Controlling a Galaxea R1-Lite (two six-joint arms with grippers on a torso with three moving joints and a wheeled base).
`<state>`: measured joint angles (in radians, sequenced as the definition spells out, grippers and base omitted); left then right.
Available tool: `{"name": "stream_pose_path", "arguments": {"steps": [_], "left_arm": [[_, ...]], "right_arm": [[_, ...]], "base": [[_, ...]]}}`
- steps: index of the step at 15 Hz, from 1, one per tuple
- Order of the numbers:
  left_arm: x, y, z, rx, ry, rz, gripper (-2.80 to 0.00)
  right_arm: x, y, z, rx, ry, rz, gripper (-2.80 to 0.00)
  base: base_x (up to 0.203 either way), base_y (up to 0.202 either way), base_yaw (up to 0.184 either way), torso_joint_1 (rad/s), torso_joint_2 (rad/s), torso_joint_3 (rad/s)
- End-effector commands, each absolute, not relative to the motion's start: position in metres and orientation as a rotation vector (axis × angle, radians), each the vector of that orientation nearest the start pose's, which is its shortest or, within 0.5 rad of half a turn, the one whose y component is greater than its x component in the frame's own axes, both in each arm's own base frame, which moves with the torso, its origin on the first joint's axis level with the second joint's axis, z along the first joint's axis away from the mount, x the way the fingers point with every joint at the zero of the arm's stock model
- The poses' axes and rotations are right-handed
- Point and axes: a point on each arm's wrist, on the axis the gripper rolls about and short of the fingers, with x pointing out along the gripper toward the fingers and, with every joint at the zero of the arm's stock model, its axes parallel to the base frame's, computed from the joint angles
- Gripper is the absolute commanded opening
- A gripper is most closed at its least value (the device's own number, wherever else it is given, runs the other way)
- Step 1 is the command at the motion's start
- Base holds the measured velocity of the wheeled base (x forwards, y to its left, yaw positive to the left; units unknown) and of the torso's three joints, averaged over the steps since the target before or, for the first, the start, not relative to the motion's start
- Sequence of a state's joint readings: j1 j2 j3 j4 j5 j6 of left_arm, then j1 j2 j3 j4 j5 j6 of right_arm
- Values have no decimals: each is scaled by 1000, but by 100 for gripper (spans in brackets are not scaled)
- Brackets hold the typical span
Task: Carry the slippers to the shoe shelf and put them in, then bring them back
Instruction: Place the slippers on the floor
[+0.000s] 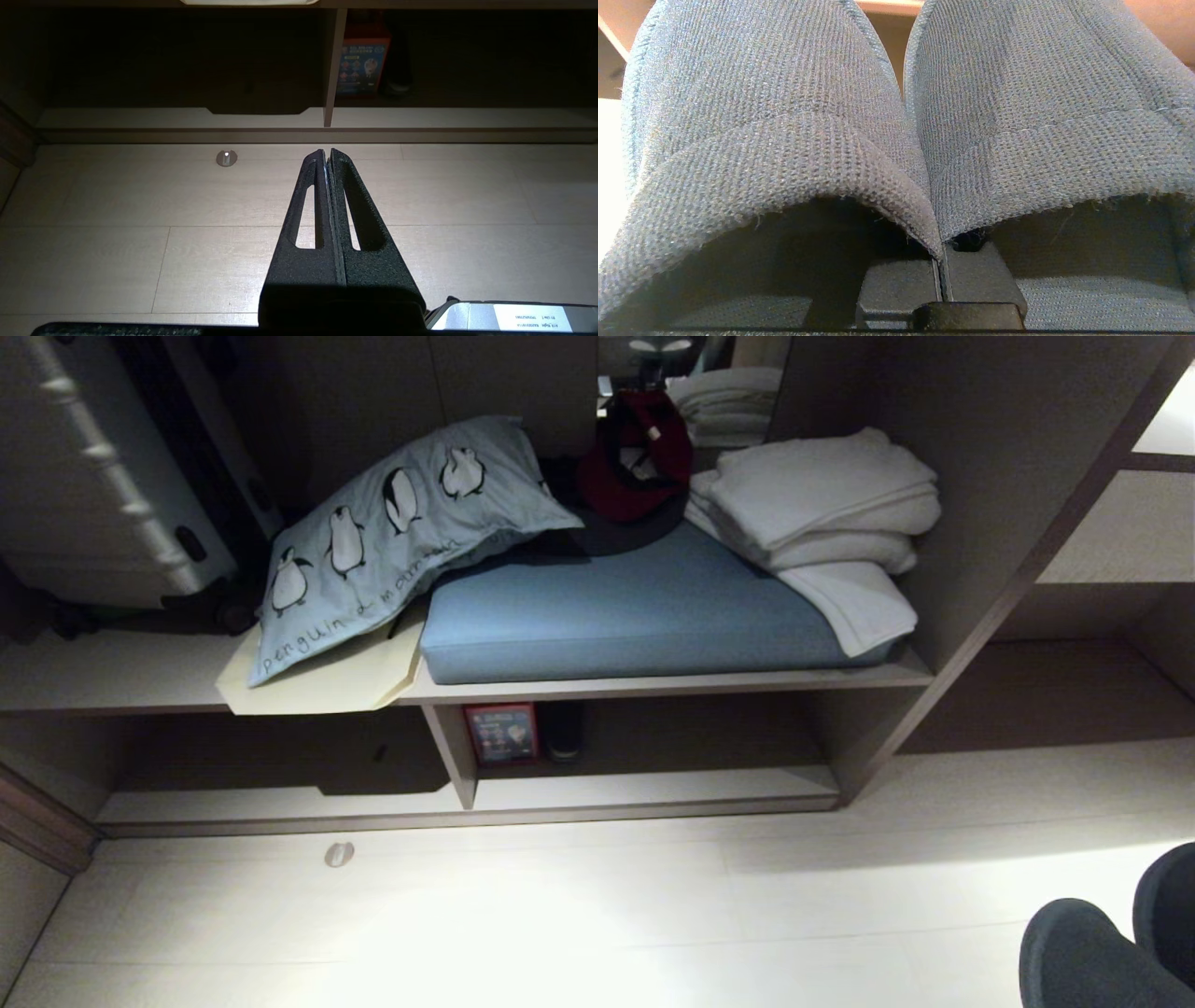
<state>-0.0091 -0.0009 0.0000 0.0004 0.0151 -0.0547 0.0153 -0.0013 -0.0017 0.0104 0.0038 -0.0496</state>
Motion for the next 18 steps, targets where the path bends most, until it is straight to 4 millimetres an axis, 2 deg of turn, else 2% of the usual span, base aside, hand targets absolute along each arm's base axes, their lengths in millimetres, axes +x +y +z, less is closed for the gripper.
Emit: {"name": "stream_pose_path", "arguments": {"steps": [1,18], "left_arm": [[-23,1,75,-55,0,6,-280],[-23,1,75,-55,0,6,-280]], "right_arm": [[-23,0,75,-51,9,20,-280],[-23,0,75,-51,7,22,-280]], "base": [[0,0,0,0,6,201],[0,0,0,2,3,205]]}}
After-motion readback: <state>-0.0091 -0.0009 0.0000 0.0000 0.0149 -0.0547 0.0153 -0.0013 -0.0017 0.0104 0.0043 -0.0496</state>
